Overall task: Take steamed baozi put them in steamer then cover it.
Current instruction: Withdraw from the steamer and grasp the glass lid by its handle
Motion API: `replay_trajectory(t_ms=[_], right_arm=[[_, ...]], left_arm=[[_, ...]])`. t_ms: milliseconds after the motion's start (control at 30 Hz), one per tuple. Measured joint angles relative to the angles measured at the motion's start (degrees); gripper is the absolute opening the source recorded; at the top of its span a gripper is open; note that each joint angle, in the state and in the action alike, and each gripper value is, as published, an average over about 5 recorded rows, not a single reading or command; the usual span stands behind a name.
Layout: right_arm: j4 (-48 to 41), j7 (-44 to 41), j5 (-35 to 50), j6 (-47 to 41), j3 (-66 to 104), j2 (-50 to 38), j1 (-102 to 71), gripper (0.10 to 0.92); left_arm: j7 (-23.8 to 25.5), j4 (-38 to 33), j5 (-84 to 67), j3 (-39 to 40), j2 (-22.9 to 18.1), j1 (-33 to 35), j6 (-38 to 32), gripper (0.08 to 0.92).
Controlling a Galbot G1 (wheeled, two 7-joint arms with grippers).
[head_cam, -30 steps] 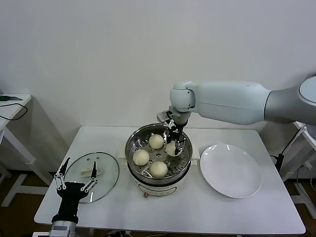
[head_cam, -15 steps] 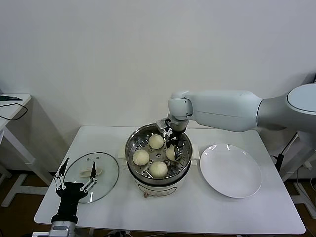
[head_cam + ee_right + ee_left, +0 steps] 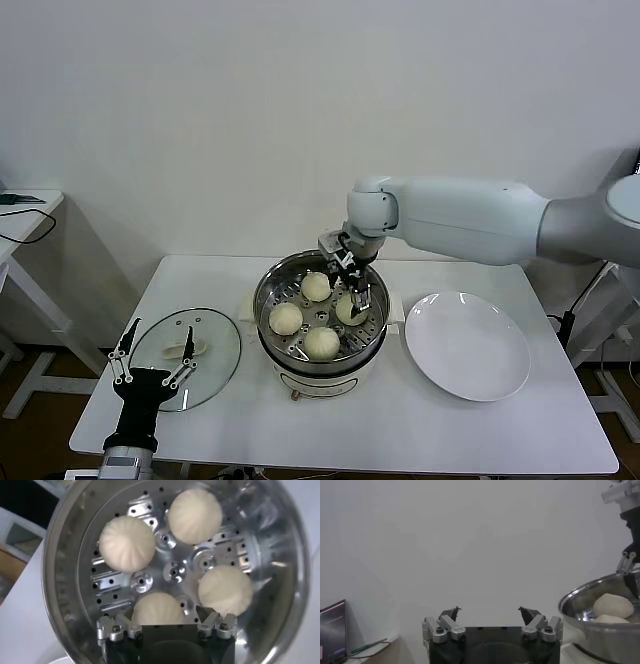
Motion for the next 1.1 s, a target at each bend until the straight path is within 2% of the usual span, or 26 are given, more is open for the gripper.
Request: replay_trajectory(t_ms=[233, 433, 600, 833, 1100], right_arm=[[5.49, 12.22, -0.17, 4.06, 7.96, -8.43, -2.02, 0.823], [9.35, 31.74, -0.51, 8.97, 17.77, -17.00, -9.84, 0.823], [10.67, 48.85, -1.31, 13.05, 32.08, -21.33, -23.48, 0.823], [11.37, 65.40, -4.05, 19.27, 56.35, -22.55, -47.15, 0.823], [11.84, 73.84, -7.86, 26.01, 80.12, -17.19, -72.07, 0.823]], left_arm=[[-0.03, 0.09, 0.74, 0.60, 0.30, -0.58, 0.39, 0.823], [-0.35, 0.41, 2.10, 1.25, 0.72, -1.60, 0.70, 0.823], [-0.90, 1.22, 3.70, 1.54, 0.92, -2.65, 0.65, 0.823], [-1.71, 3.20, 7.19, 1.07, 1.55, -4.52, 0.00, 0.823], [-3.26, 8.55, 16.01, 0.81, 2.83, -7.49, -1.45, 0.823]])
